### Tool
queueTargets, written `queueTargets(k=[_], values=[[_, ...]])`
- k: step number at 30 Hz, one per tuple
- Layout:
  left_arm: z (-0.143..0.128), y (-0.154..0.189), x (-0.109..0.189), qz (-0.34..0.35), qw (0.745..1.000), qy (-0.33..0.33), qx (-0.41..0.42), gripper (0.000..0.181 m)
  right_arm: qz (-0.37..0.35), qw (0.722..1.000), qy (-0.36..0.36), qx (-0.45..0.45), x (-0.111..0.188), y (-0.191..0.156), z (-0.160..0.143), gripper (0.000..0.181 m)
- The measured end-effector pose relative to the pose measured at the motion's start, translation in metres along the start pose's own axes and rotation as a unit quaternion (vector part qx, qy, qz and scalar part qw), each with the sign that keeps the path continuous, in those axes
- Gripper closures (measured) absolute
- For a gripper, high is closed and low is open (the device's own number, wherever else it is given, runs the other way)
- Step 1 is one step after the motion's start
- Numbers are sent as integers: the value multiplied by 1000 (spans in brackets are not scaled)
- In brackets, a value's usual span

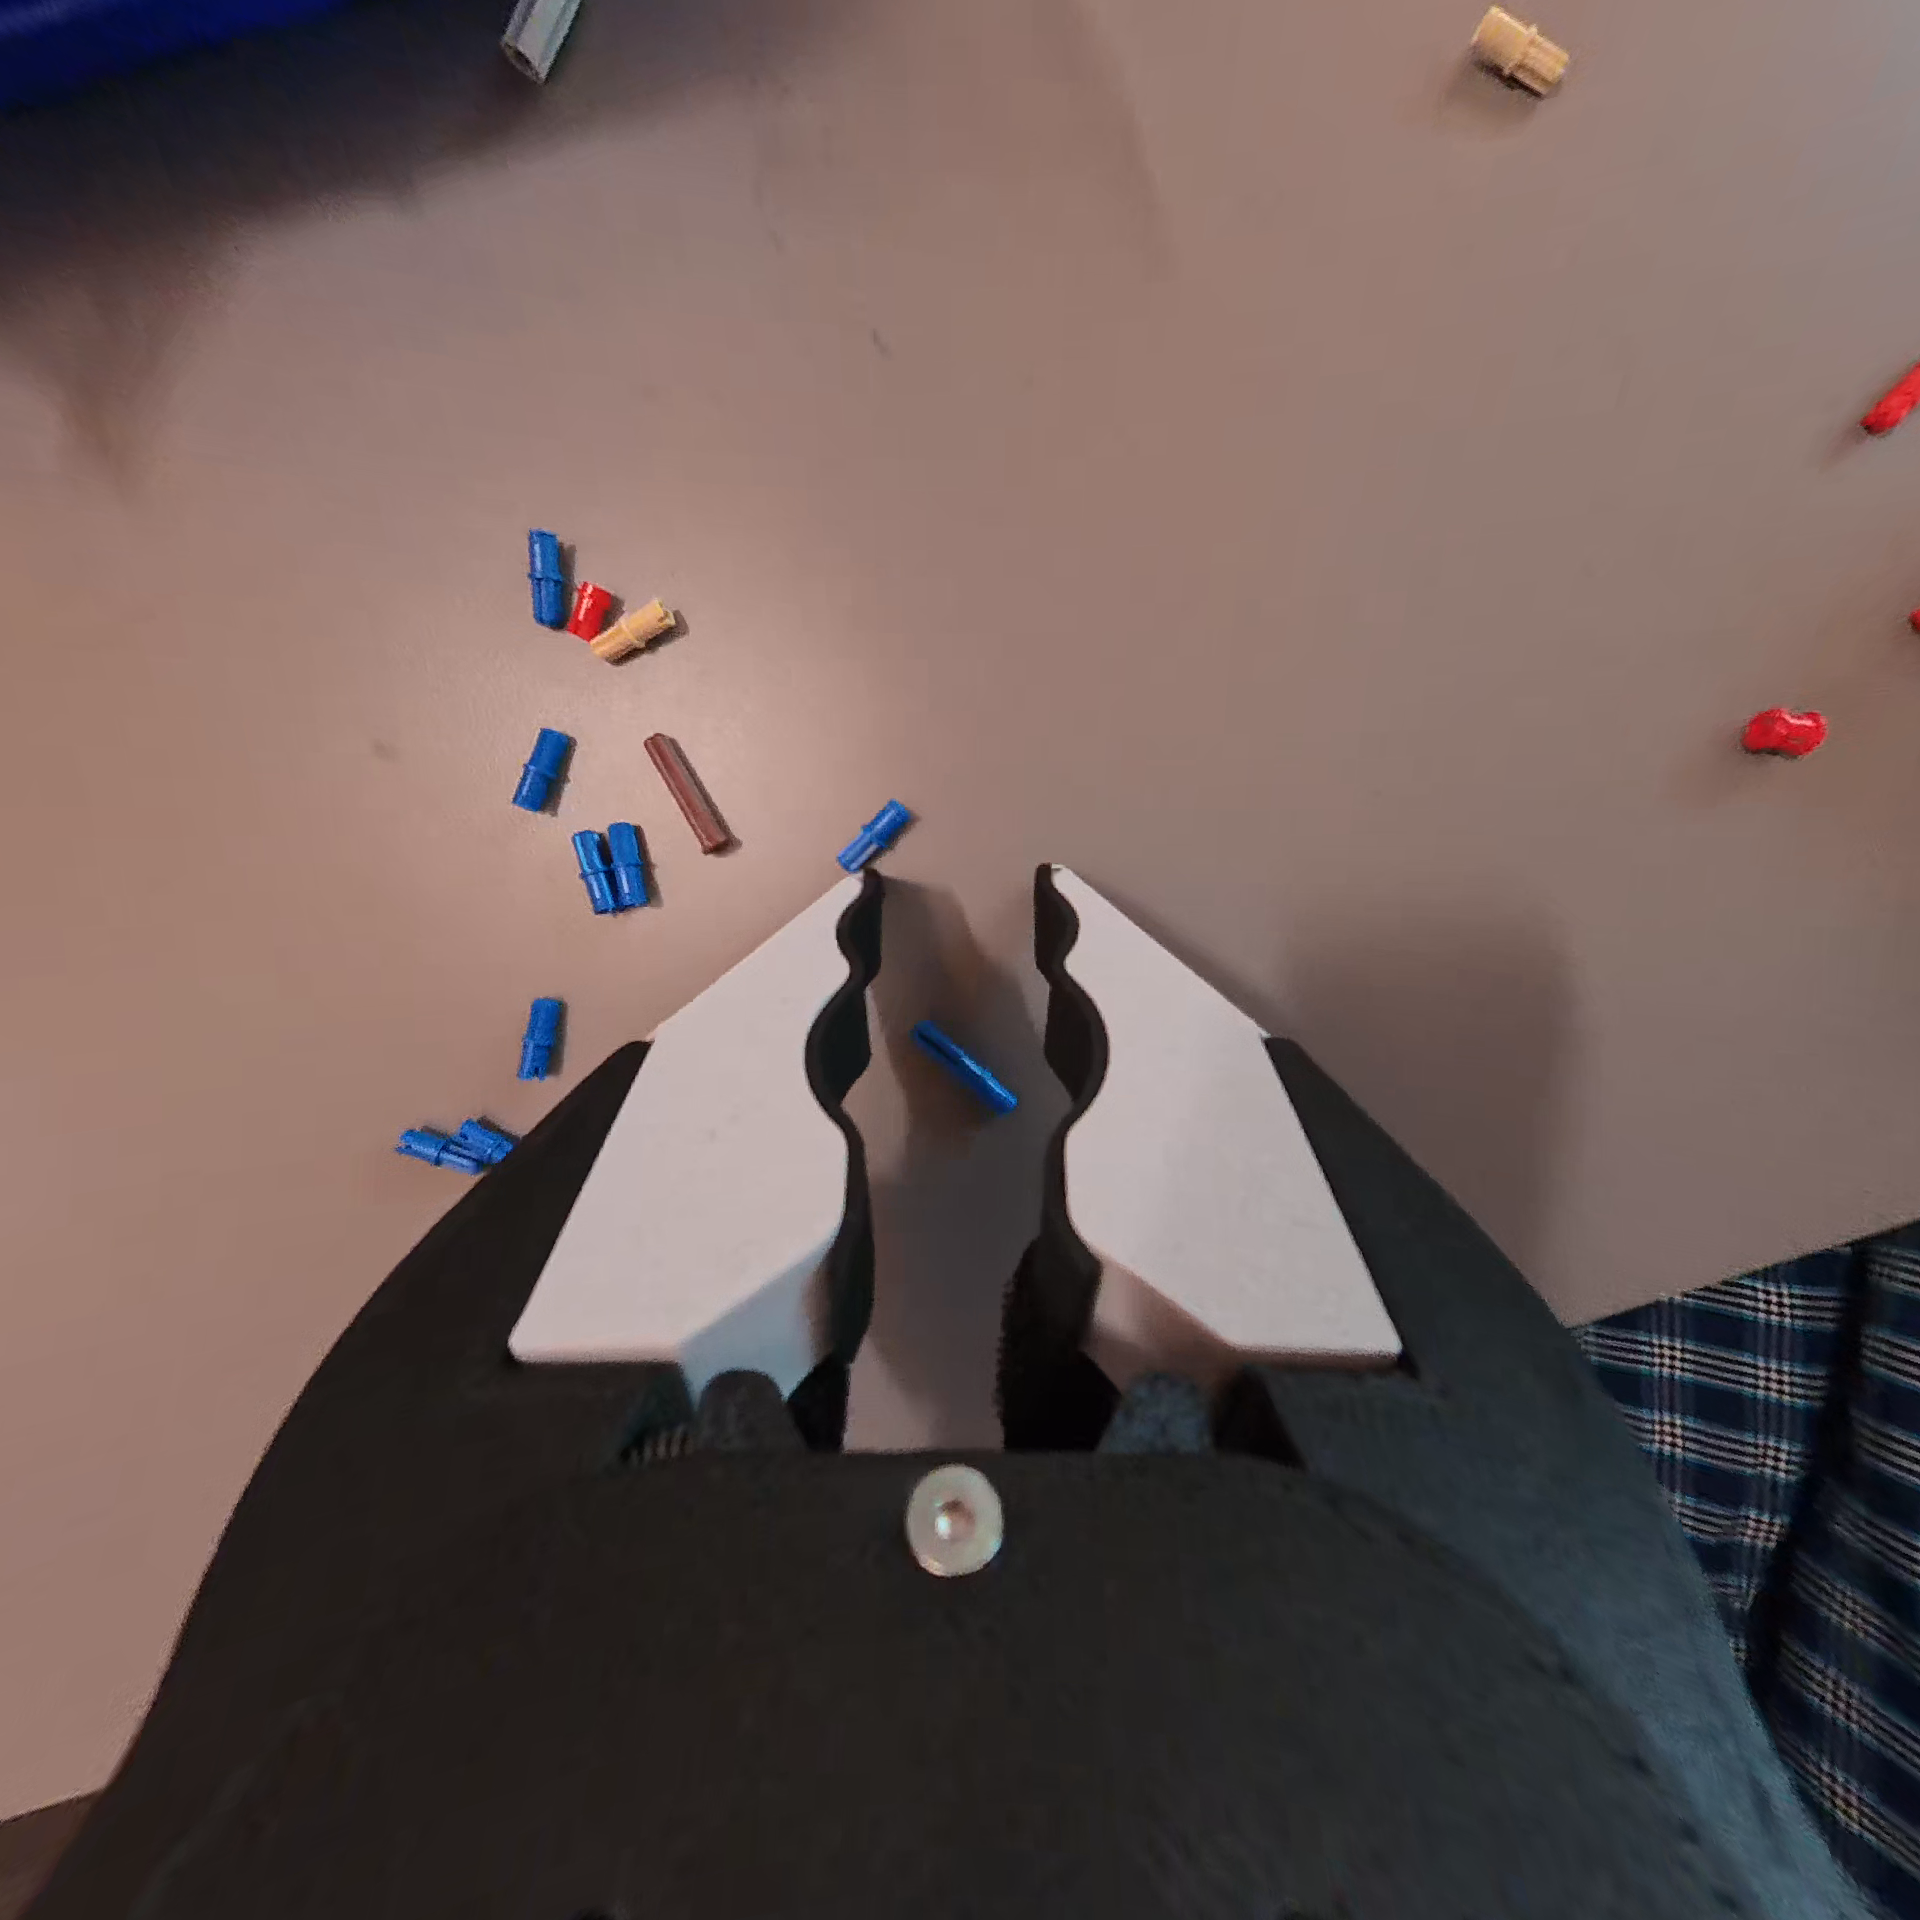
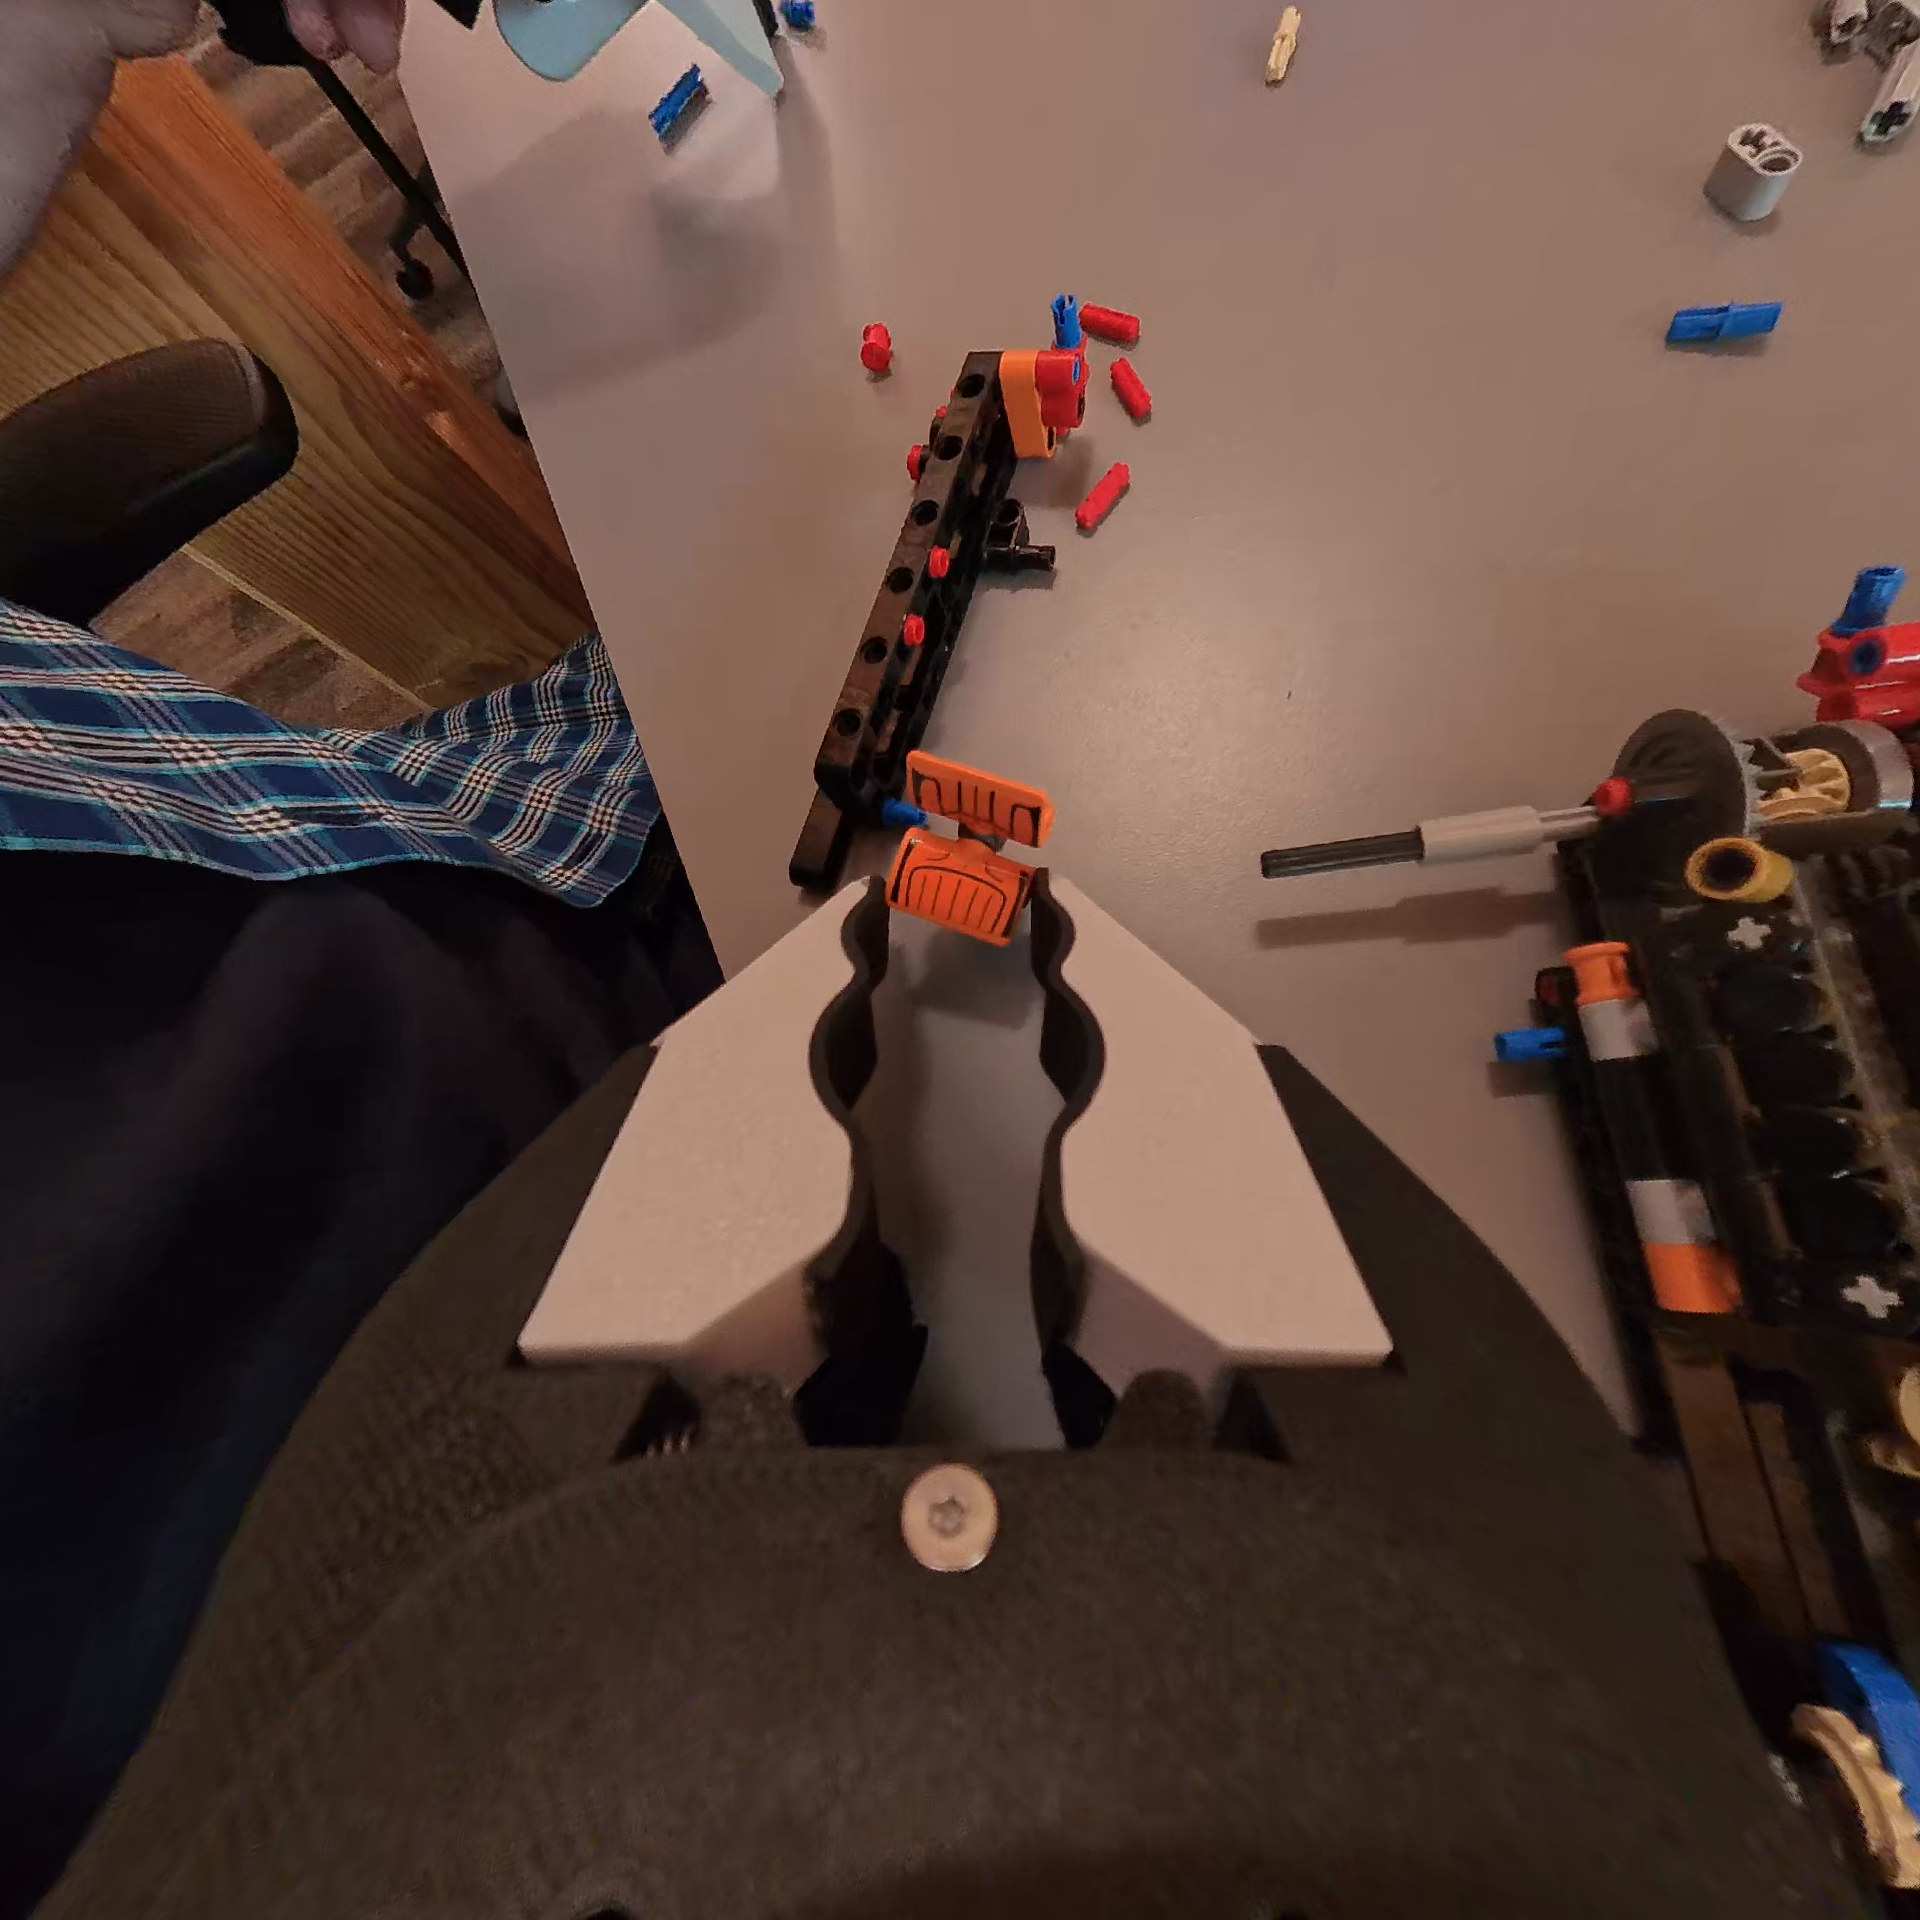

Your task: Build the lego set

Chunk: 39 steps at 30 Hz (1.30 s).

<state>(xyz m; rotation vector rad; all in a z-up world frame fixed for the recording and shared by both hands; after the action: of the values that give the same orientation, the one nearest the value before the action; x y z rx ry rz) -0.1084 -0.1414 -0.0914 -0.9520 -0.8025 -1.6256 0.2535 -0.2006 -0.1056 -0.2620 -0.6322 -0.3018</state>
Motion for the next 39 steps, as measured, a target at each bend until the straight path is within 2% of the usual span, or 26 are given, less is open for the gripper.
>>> queueTargets(k=[1,7,16,23,25,29,32,39], values=[[1,-1,0,1,1000,0,3,153,1,1000,0,-1,0,0,0,156],[9,-8,-4,11,1000,3,10,143,8,1000,5,-12,1,2,0,156],[26,-9,-13,-2,1000,2,2,147,16,1000,12,-21,2,3,0,156],[28,4,-15,-8,997,1,-81,174,23,999,18,-30,4,5,1,156],[28,4,-14,15,995,6,-103,167,25,999,21,-32,4,5,1,156],[21,4,-7,11,995,12,-97,149,28,999,25,-37,5,6,1,156],[16,-2,-5,26,995,4,-98,148,31,998,27,-40,5,6,1,156],[17,-7,-8,2,999,8,-31,151,32,998,29,-42,5,6,1,156]])
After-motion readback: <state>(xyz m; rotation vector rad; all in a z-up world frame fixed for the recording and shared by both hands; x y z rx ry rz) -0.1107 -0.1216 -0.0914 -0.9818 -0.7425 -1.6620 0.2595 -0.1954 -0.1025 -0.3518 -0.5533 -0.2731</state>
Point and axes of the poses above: each gripper's, where its closed fingertips meet, x back along the fingers, z out of its top, y = z × x across the jaws, the point moved 8 cm from there along x, back along the fingers, and after that the axes turned 9 degrees about x, right-handed, at the moved point
